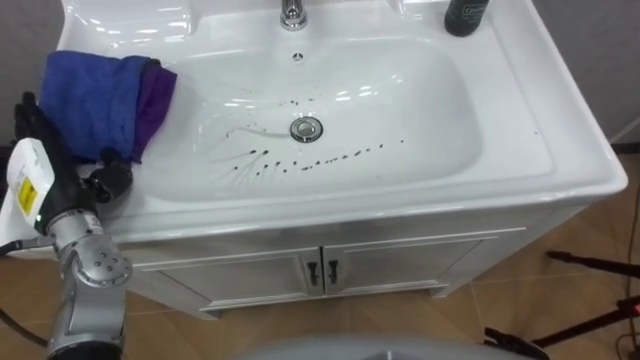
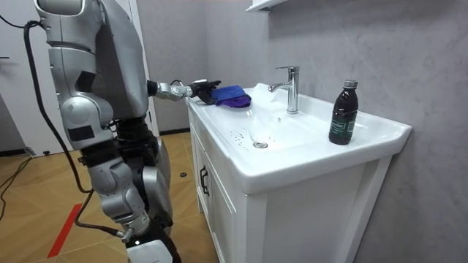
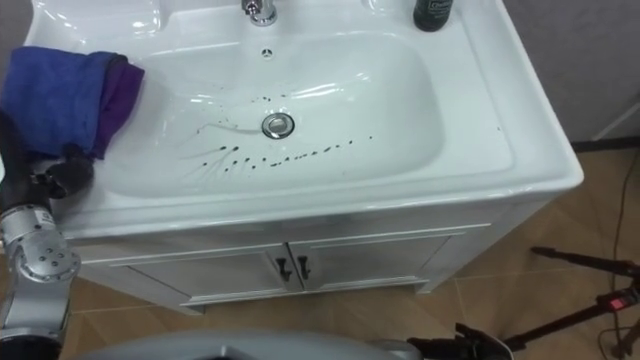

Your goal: Wipe basin

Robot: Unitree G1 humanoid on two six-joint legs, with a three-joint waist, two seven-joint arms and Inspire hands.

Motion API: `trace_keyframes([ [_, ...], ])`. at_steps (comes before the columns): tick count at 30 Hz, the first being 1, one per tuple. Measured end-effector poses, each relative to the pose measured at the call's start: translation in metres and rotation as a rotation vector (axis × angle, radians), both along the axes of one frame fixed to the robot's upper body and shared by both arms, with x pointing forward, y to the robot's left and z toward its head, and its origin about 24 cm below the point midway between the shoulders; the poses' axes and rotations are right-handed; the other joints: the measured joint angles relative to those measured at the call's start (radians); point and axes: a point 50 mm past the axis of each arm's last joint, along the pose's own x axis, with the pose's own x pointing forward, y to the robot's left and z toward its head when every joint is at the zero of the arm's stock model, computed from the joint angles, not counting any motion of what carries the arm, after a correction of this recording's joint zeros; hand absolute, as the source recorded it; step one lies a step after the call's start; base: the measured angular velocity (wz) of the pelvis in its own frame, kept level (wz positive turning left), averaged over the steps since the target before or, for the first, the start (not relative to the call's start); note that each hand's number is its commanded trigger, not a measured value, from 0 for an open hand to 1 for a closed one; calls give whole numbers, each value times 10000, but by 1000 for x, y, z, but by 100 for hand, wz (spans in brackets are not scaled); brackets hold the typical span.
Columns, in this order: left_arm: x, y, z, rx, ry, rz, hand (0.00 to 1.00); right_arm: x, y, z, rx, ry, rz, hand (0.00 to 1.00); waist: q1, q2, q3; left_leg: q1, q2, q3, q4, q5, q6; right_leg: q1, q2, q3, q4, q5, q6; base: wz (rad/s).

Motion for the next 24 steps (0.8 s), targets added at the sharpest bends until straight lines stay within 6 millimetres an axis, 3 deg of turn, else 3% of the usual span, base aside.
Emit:
trace_keyframes([
  [16, 18, -1, 12, 753, -52, -581, 0, 6, -3, 2, -329, -344, 103, 0, -124, 291, 127, -46, 4, -8, -9, 12, 19, -15, 5, 29, -11, 9, -5, 0],
  [24, 34, -4, 36, 1987, -456, -1291, 0, 11, -4, 2, -287, -461, 311, 0, -288, 323, 100, -164, -2, -30, -5, 14, 23, -186, 13, 120, -10, 10, -5, -1],
])
